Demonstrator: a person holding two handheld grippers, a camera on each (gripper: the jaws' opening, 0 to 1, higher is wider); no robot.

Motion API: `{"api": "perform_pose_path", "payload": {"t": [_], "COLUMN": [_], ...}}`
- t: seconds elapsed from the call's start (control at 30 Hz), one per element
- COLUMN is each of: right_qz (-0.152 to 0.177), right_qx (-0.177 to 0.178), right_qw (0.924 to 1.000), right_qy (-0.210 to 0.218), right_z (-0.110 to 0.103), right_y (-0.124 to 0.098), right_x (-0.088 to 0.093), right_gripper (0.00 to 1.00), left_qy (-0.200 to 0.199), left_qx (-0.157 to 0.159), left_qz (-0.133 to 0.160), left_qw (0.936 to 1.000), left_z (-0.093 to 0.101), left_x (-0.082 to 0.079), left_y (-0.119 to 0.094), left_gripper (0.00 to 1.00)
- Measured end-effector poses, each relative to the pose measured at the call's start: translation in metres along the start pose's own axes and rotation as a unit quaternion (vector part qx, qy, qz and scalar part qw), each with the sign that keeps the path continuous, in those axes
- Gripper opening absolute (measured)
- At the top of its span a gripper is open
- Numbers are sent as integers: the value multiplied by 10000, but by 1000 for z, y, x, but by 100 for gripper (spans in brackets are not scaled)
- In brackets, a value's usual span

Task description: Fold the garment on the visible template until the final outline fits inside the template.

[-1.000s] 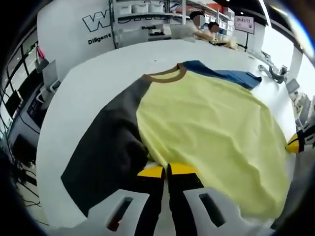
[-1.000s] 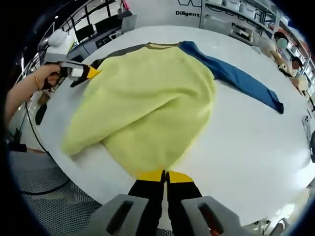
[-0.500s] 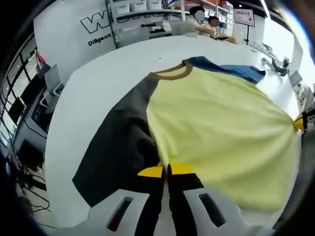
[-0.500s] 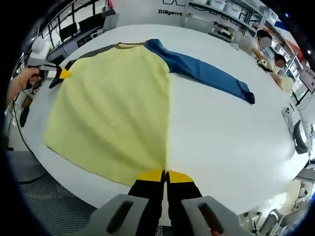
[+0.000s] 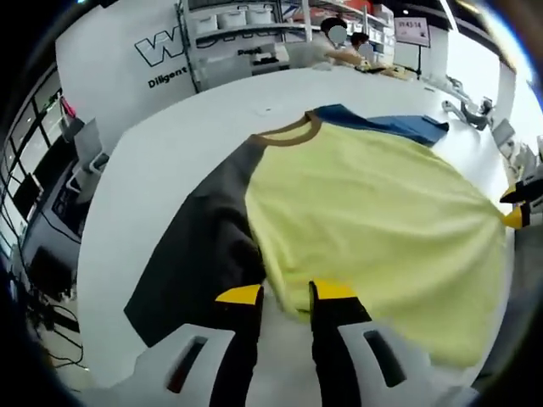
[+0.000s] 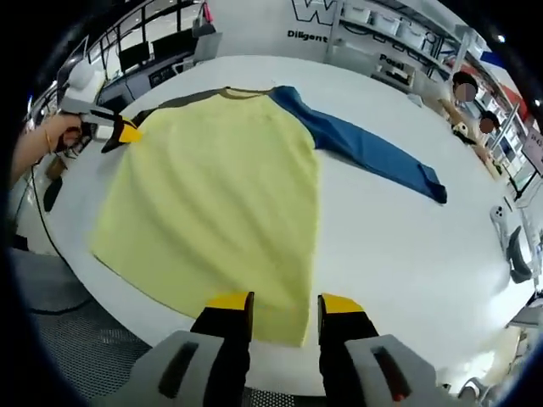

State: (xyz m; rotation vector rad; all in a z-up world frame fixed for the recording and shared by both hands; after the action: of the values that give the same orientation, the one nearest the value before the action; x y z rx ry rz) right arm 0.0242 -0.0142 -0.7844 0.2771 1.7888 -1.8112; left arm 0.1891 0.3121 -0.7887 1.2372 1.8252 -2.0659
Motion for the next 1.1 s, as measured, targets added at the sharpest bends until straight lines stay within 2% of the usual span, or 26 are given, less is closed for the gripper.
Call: {"api": "perform_pose_path", "payload": {"t": [0.07, 0.17, 0.23, 0.27, 0.3, 0.37, 0.43, 0.6, 0.63, 0.8, 0.93, 1.03, 1.1], "right_qz": [134, 338, 427, 442, 517, 553, 645, 650, 658, 622, 566, 424, 471], "right_qx": [-356, -672, -958, -992, -1213, -1301, -1532, -1845, -1981, -2183, -2276, -2236, -2238], "right_qw": [9990, 9961, 9928, 9923, 9881, 9861, 9804, 9721, 9676, 9572, 9527, 9483, 9466], "right_qy": [-240, -464, -576, -603, -787, -868, -1055, -1292, -1418, -1795, -1933, -2211, -2271], "right_z": [-16, -35, -54, -57, -72, -85, -104, -132, -145, -167, -184, -196, -203], "right_y": [-2, -4, -7, -7, -8, -9, -10, -11, -11, -5, 2, 9, 13], "right_x": [-5, -12, -17, -18, -21, -23, -26, -28, -29, -30, -31, -28, -28], "right_gripper": [25, 29, 31, 31, 31, 31, 32, 37, 39, 40, 39, 36, 33], "left_qy": [-75, -6, 18, 23, 54, 62, 117, 219, 209, 260, 271, 339, 405], "left_qx": [80, 57, 18, 18, 40, 106, 150, 205, 215, 271, 231, 246, 291], "left_qz": [97, 120, 154, 160, 187, 220, 282, 307, 323, 321, 260, 269, 282], "left_qw": [9999, 9999, 9999, 9999, 9998, 9997, 9994, 9991, 9990, 9988, 9990, 9988, 9984], "left_z": [2, 5, 6, 6, 8, 11, 13, 14, 15, 19, 18, 18, 19], "left_x": [-1, -1, 1, 1, 2, 2, 2, 5, 5, 12, 19, 24, 27], "left_y": [-4, -9, -13, -13, -17, -20, -24, -27, -28, -33, -39, -46, -50], "left_gripper": [38, 45, 53, 58, 60, 65, 70, 84, 87, 98, 98, 98, 98]}}
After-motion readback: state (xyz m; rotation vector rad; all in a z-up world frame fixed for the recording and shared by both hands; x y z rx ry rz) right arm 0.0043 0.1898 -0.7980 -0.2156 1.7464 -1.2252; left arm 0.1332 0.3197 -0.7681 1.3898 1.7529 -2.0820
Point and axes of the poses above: the point that each gripper's makers call its tool centre point, and the gripper's own axes: y roughly forward along the fingers, z roughly to its right, x roughly out of its underside, the point moved 6 cm from there along -y, roughly backward along the fingers, and after that the axes turned 3 degrees about -z, right-handed, at the moved point
